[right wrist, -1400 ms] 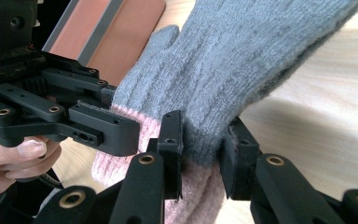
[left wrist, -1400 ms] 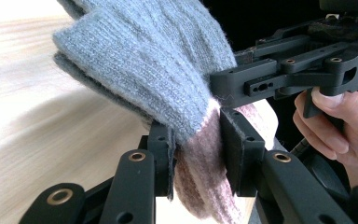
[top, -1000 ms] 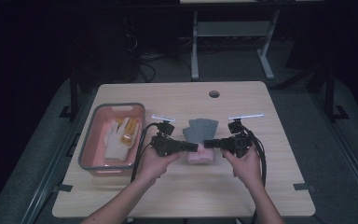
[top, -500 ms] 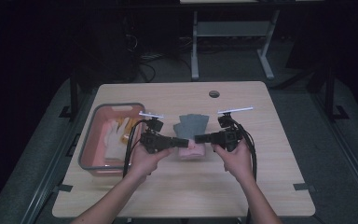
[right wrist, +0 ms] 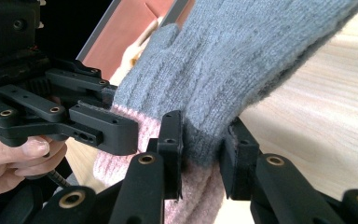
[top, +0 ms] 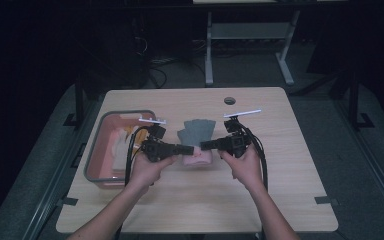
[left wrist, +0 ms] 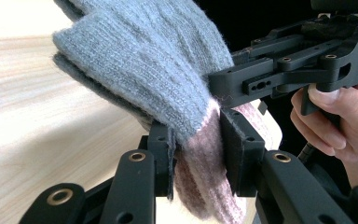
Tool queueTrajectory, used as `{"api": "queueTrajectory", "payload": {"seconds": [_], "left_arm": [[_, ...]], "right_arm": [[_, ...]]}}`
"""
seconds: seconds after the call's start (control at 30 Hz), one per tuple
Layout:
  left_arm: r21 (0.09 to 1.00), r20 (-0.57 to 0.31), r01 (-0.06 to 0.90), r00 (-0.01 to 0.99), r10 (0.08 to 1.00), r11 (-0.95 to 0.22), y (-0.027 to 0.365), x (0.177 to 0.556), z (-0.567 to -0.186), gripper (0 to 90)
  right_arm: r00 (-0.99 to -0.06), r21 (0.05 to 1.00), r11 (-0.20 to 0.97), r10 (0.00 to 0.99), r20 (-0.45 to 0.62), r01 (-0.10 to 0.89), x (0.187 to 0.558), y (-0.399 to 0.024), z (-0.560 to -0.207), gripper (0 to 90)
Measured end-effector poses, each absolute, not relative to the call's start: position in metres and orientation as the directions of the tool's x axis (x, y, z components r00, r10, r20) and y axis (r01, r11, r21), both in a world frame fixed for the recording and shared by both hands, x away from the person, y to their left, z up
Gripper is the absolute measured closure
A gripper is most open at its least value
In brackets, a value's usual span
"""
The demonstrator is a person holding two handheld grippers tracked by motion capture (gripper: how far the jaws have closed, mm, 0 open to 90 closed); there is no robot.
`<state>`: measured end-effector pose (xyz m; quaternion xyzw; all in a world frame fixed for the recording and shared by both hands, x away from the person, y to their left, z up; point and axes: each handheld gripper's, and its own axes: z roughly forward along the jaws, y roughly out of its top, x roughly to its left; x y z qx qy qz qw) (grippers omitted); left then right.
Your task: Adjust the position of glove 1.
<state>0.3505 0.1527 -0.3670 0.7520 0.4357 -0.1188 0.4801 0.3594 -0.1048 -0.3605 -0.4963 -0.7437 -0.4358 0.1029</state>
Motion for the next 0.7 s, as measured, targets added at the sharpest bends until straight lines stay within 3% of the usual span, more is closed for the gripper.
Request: {"api": "queueTrajectory", "payload": {"seconds": [0.7], "left_arm": [[0.630,-0.589,0.765,0.582,0.561,-0.132,0.181,0.352,-0.356,67.0]], "right_arm": [[-0.527,0.562,0.164,0.623,0.579,0.811,0.371,-0.078,-0.350,72.0]]}}
